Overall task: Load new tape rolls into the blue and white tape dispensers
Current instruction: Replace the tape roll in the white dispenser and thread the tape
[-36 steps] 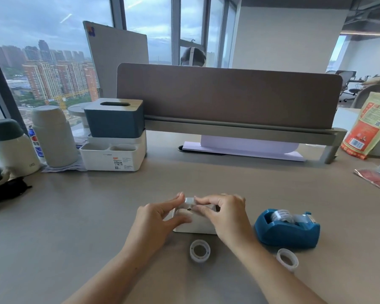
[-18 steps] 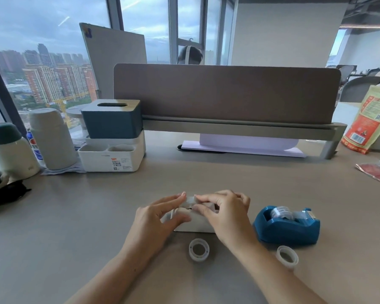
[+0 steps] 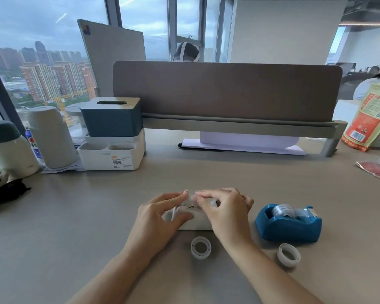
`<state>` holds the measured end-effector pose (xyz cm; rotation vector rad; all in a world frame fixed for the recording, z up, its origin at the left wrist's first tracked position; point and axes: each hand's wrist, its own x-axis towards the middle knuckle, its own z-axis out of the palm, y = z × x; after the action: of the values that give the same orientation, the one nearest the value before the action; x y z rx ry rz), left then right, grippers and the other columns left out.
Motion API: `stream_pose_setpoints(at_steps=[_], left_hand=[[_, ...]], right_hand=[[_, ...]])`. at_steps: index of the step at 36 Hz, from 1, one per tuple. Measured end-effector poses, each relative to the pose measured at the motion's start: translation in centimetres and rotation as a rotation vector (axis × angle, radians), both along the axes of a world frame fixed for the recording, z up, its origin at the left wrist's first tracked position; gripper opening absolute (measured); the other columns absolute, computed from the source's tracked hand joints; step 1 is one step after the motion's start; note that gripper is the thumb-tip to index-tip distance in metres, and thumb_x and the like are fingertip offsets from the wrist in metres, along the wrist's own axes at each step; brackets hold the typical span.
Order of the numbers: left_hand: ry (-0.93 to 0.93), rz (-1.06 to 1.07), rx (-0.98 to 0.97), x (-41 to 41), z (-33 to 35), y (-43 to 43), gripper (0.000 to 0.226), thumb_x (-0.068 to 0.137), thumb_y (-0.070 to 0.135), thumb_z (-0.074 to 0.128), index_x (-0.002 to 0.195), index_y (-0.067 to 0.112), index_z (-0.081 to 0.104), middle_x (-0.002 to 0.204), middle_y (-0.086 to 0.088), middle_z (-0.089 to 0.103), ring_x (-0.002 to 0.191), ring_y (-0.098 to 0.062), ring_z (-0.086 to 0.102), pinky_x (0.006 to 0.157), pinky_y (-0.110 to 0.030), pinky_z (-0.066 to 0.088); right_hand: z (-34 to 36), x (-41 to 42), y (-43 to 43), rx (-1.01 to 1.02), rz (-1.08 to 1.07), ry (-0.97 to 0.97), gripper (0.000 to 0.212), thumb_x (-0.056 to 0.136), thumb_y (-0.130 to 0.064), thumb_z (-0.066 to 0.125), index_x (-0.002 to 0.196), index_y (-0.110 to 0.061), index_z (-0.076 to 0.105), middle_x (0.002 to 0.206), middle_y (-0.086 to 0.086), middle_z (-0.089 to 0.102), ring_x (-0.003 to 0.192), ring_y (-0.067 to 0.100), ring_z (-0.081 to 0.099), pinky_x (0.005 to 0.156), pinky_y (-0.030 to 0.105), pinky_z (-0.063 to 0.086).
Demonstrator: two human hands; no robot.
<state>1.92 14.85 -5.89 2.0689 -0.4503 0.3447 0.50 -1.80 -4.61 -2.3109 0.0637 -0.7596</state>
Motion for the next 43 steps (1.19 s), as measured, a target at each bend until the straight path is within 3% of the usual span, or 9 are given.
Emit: stream_pose_setpoints(at_steps=[13, 19, 23, 28, 37, 39, 41, 43], left_hand=[[0.008, 0.007, 0.006, 0.0, 0.1, 0.1, 0.046, 0.071, 0.035, 0.082, 0.115, 0.038, 0.07, 0.113, 0.025, 0.069, 0.103, 0.013, 0.062, 0.094, -0.015, 0.049], [0.017, 0.002, -0.027, 0.0, 0.2, 0.1, 0.046, 0.07, 0.033, 0.084, 0.115, 0.034, 0.072, 0.111, 0.025, 0.07, 0.103, 0.012, 0.063, 0.097, -0.021, 0.051], [0.011, -0.001, -0.016, 0.1, 0.1, 0.0, 0.047, 0.069, 0.037, 0.083, 0.115, 0.035, 0.071, 0.112, 0.026, 0.069, 0.103, 0.012, 0.063, 0.096, -0.02, 0.051], [0.004, -0.006, -0.023, 0.1, 0.0, 0.1, 0.047, 0.07, 0.037, 0.083, 0.116, 0.034, 0.071, 0.113, 0.023, 0.07, 0.104, 0.01, 0.063, 0.097, -0.026, 0.052], [0.003, 0.013, -0.021, 0.0, -0.1, 0.2, 0.046, 0.07, 0.04, 0.083, 0.114, 0.044, 0.069, 0.113, 0.026, 0.07, 0.105, 0.014, 0.062, 0.098, -0.022, 0.051], [0.008, 0.018, -0.028, 0.0, 0.1, 0.2, 0.045, 0.069, 0.041, 0.083, 0.111, 0.045, 0.07, 0.112, 0.026, 0.07, 0.105, 0.016, 0.061, 0.098, -0.021, 0.05], [0.011, 0.023, -0.035, -0.1, 0.1, 0.2, 0.044, 0.068, 0.042, 0.083, 0.11, 0.046, 0.07, 0.112, 0.027, 0.07, 0.105, 0.017, 0.061, 0.099, -0.021, 0.05], [0.019, 0.023, -0.047, -0.1, 0.1, 0.3, 0.044, 0.066, 0.045, 0.083, 0.108, 0.049, 0.07, 0.111, 0.028, 0.069, 0.105, 0.017, 0.06, 0.1, -0.022, 0.05]], right_hand=[[0.2, 0.1, 1.0, 0.208, -0.057, 0.051, 0.014, 0.076, -0.051, 0.072, 0.077, -0.038, 0.076, 0.077, -0.023, 0.073, 0.09, 0.007, 0.057, 0.086, 0.035, 0.028], [0.2, 0.3, 1.6, 0.258, -0.053, 0.056, 0.012, 0.075, -0.046, 0.073, 0.069, -0.037, 0.072, 0.083, -0.024, 0.073, 0.096, 0.006, 0.06, 0.08, 0.031, 0.021], [0.2, 0.4, 2.0, 0.256, -0.075, 0.042, 0.014, 0.075, -0.045, 0.072, 0.068, -0.034, 0.071, 0.085, -0.025, 0.071, 0.1, 0.006, 0.059, 0.083, 0.034, 0.024], [0.1, 0.4, 2.2, 0.186, -0.106, 0.003, 0.016, 0.077, -0.044, 0.07, 0.068, -0.031, 0.07, 0.09, -0.027, 0.071, 0.1, 0.004, 0.052, 0.077, 0.031, 0.017], [1.0, -0.2, 1.3, 0.294, -0.12, 0.013, 0.019, 0.079, -0.037, 0.07, 0.061, -0.034, 0.067, 0.076, -0.028, 0.068, 0.097, 0.006, 0.056, 0.08, 0.033, 0.021], [1.0, -0.4, 0.7, 0.377, -0.12, 0.052, 0.02, 0.077, -0.036, 0.072, 0.058, -0.035, 0.066, 0.072, -0.026, 0.069, 0.097, 0.007, 0.06, 0.085, 0.033, 0.027], [0.8, -0.4, -0.1, 0.497, -0.121, 0.076, 0.015, 0.075, -0.035, 0.073, 0.06, -0.035, 0.07, 0.069, -0.023, 0.072, 0.089, 0.006, 0.066, 0.091, 0.038, 0.043], [0.8, -0.6, -1.1, 0.621, -0.112, 0.082, 0.013, 0.076, -0.029, 0.075, 0.063, -0.027, 0.073, 0.065, -0.013, 0.074, 0.074, 0.011, 0.068, 0.078, 0.032, 0.054]])
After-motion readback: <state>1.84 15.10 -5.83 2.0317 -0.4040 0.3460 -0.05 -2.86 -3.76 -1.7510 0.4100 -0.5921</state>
